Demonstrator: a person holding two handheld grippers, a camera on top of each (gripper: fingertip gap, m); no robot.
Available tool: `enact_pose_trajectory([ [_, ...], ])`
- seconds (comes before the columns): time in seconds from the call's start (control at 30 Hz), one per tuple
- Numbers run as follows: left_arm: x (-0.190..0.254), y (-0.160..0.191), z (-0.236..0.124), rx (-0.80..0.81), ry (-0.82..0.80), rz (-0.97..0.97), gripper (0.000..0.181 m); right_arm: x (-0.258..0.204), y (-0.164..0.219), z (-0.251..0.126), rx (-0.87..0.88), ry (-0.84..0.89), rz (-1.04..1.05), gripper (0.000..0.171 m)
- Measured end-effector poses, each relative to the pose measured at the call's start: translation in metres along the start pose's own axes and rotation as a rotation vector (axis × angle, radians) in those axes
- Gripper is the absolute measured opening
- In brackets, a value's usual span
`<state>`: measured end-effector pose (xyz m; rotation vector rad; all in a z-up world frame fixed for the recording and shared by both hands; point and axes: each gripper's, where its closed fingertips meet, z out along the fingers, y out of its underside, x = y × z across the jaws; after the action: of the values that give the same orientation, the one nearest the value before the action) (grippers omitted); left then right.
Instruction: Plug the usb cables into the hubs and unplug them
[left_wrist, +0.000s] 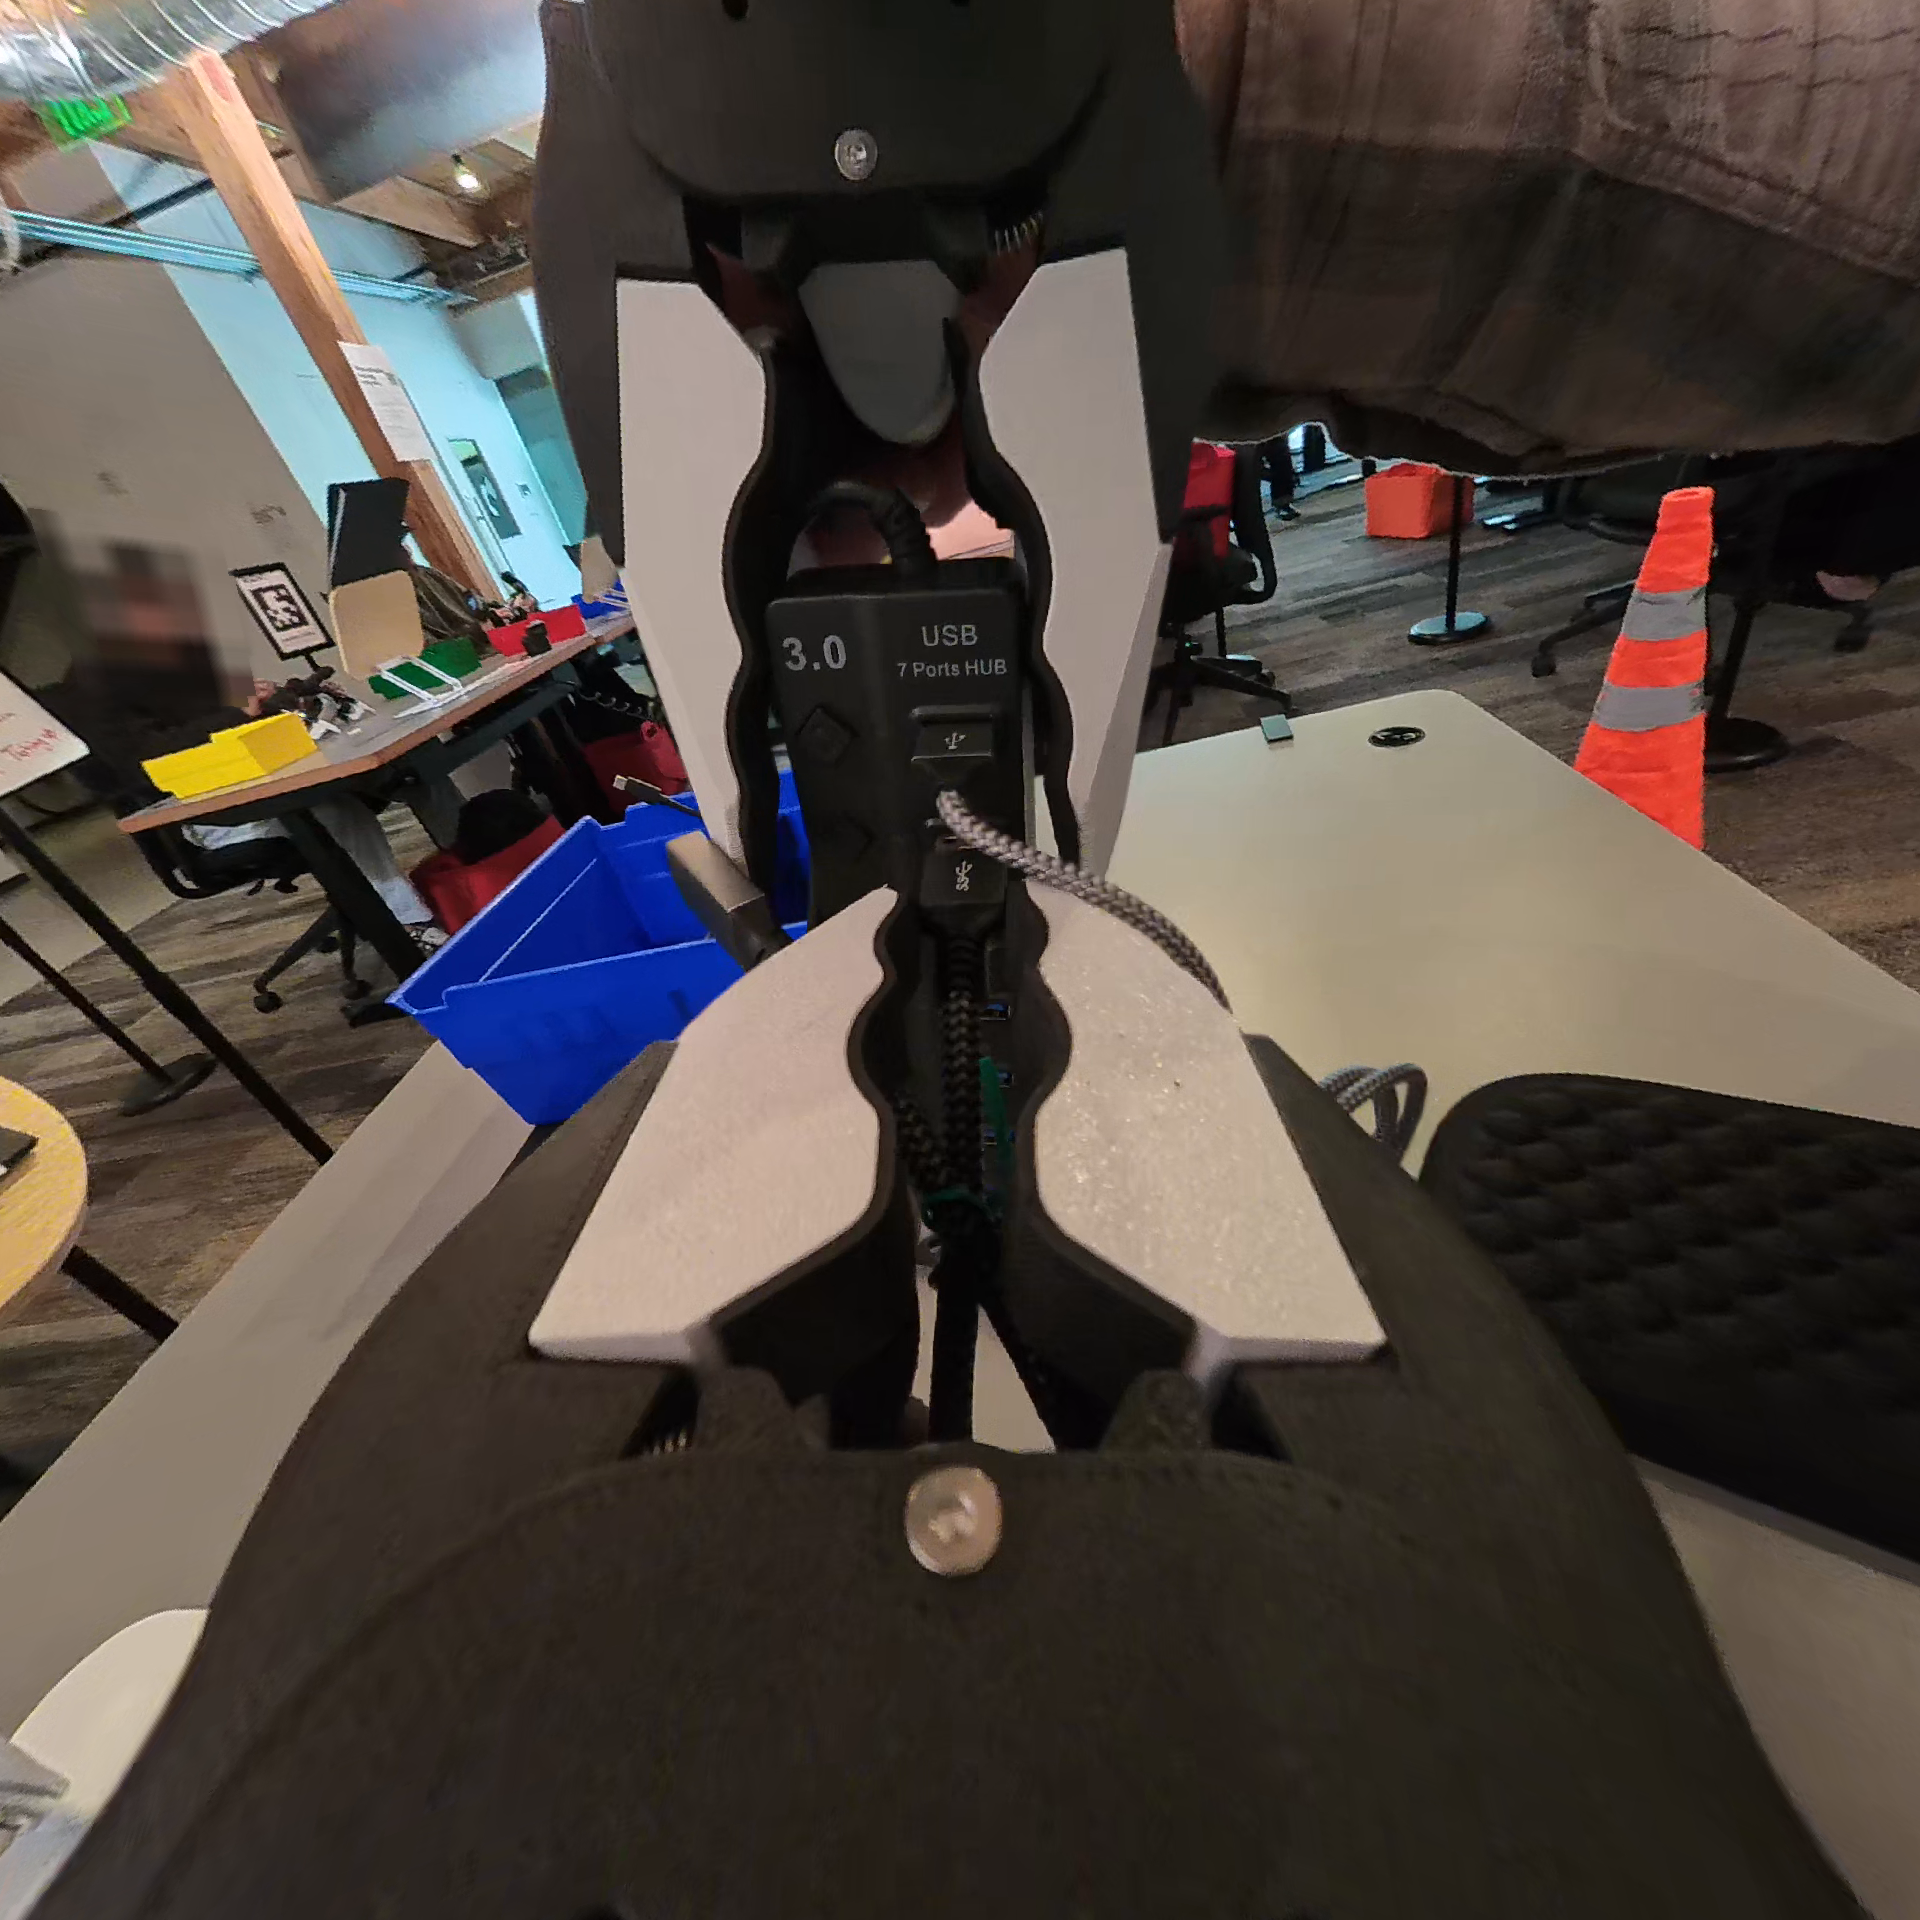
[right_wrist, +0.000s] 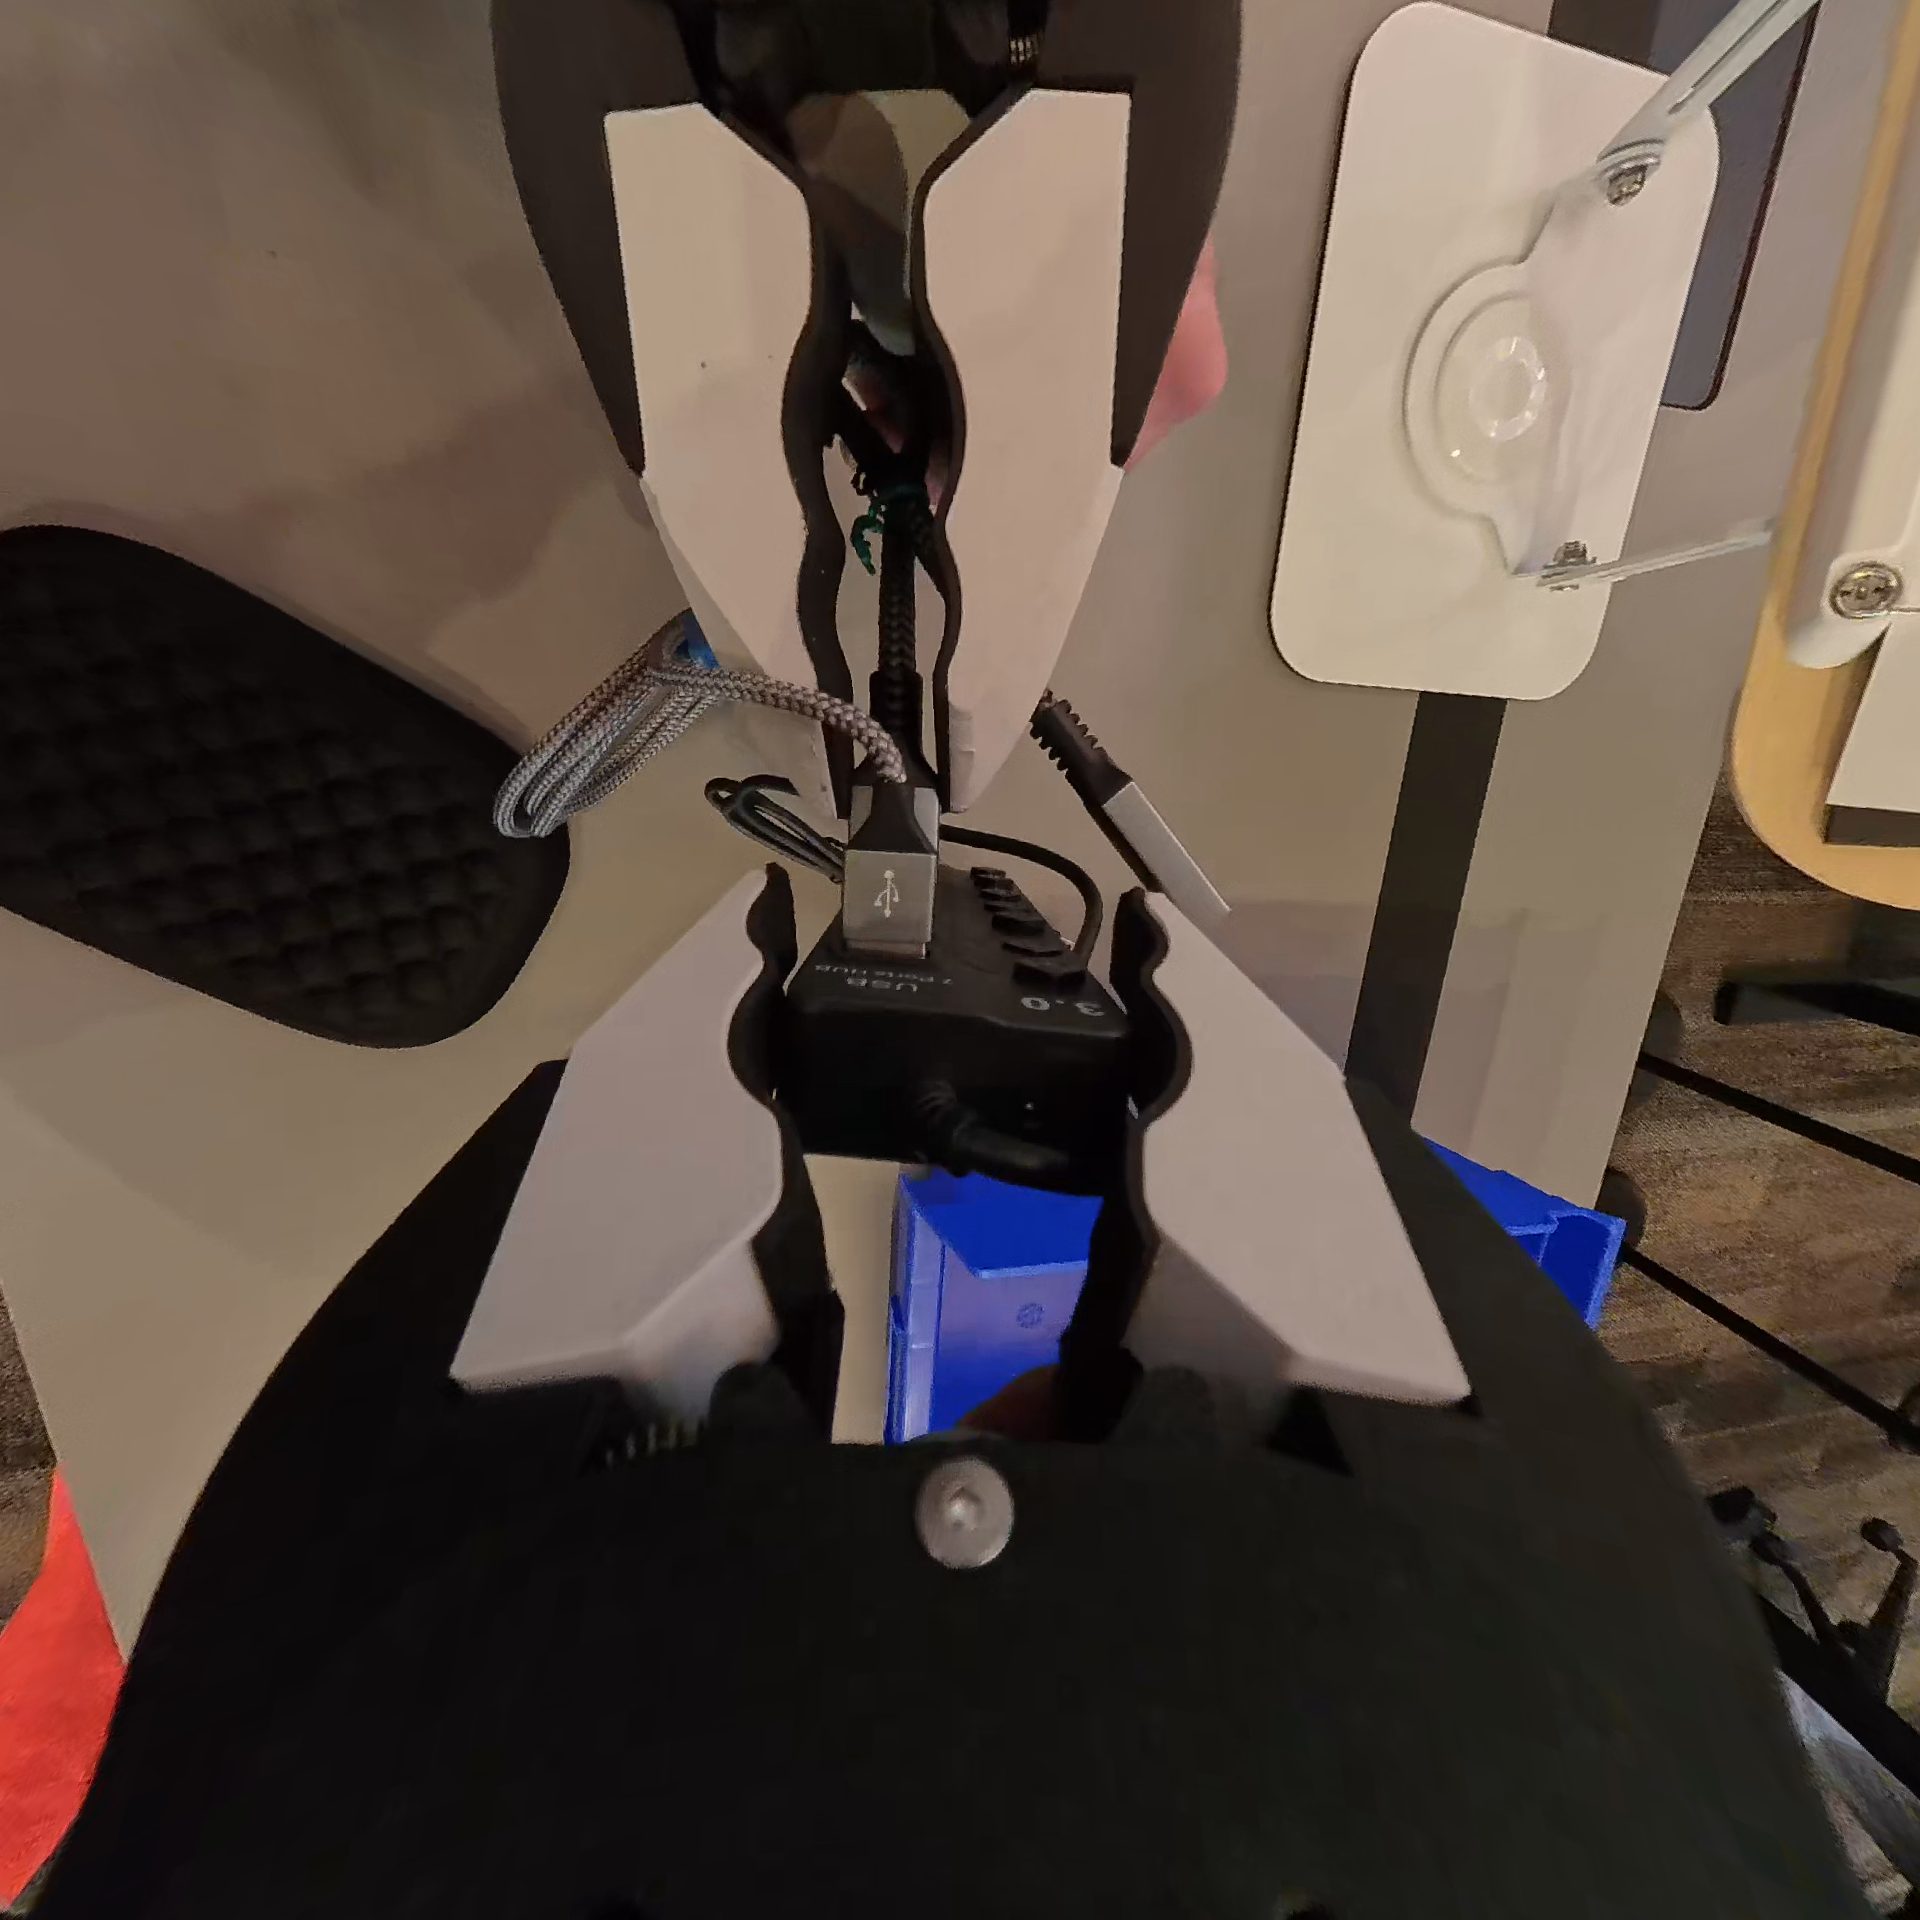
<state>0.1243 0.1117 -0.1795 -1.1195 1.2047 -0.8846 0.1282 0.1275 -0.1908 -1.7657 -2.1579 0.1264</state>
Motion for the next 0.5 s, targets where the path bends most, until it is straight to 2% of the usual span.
enact_pose_trajectory([
  [0.17, 0.0, -0.002, 0.006, 0.026, -0.061, 0.012, 0.016, 0.001, 0.001, -0.004, 0.008, 0.008, 0.008, 0.06],
  [0.5, 0.011, -0.011, 0.0, 0.12, 0.055, 0.008, 0.016, -0.012, -0.017, -0.008, 0.079, -0.039, -0.033, 0.06],
])
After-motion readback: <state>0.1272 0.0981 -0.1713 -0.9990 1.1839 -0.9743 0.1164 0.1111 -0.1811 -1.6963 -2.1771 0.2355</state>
